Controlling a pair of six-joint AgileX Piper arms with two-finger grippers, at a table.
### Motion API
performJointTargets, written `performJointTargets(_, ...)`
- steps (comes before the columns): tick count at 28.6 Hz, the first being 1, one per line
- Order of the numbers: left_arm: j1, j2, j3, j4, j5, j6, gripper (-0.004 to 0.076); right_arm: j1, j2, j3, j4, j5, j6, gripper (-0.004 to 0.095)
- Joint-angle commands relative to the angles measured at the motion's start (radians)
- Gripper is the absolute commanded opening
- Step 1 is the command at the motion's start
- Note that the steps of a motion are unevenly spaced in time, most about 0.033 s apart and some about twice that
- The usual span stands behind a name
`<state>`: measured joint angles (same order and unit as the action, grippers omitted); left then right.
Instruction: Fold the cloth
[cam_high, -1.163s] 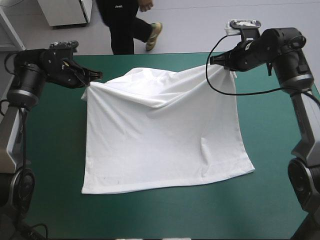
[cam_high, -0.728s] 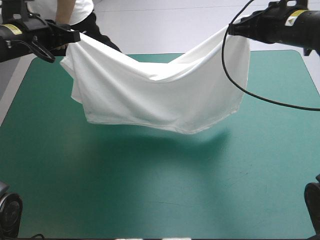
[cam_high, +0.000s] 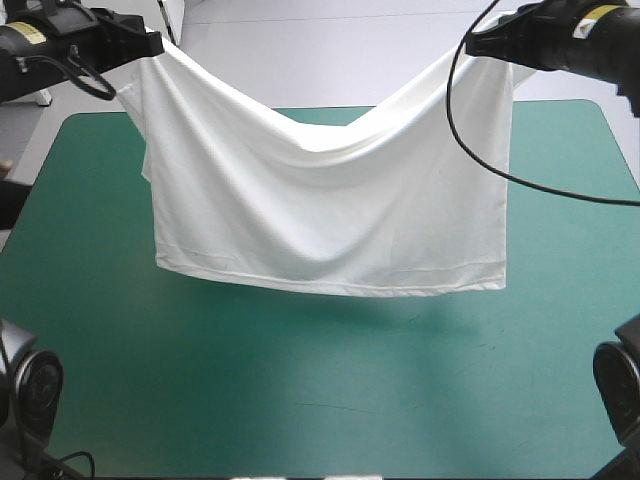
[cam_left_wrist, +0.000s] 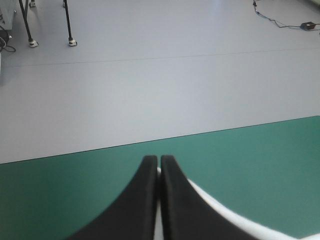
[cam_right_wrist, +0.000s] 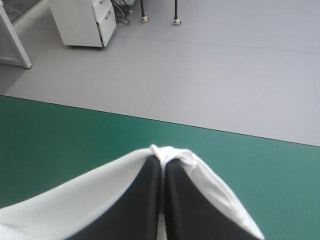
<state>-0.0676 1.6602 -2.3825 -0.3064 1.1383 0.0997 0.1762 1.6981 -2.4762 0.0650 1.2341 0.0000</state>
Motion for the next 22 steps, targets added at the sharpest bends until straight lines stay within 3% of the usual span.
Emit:
performJointTargets(1,-0.003,0.028,-0.022,-0.013,-0.193,0.003,-0.0009,-0.001,0.037,-0.021,-0.027,-0.19,0.0,-0.0019)
performJointTargets(4,-0.003,0.071,-0.022,-0.019,-0.336,0.003,-0.0009,-0.001,0.076,-0.021,-0.007,-0.347,0.0,-0.0019)
performJointTargets(9,-0.003,0.09,-0.024,-0.019,-0.417,0.003,-0.0009,-0.003,0.077,-0.021,-0.02,-0.392,0.0,-0.0019)
performJointTargets(12,-0.003,0.11,-0.022,-0.019,-0.368,0.003,-0.0009,-0.003,0.089,-0.021,-0.025,-0.334,0.008,-0.0019)
performJointTargets(19,-0.003,0.211,-0.019,0.058,-0.087,-0.063,-0.0009,-0.003,0.197,-0.021,-0.025,-0.025,0.066,-0.0019)
performJointTargets(22,-0.003,0.249,0.038,0.087,-0.017,-0.08,-0.0009,-0.003,0.241,0.02,-0.005,-0.017,0.105,-0.0019)
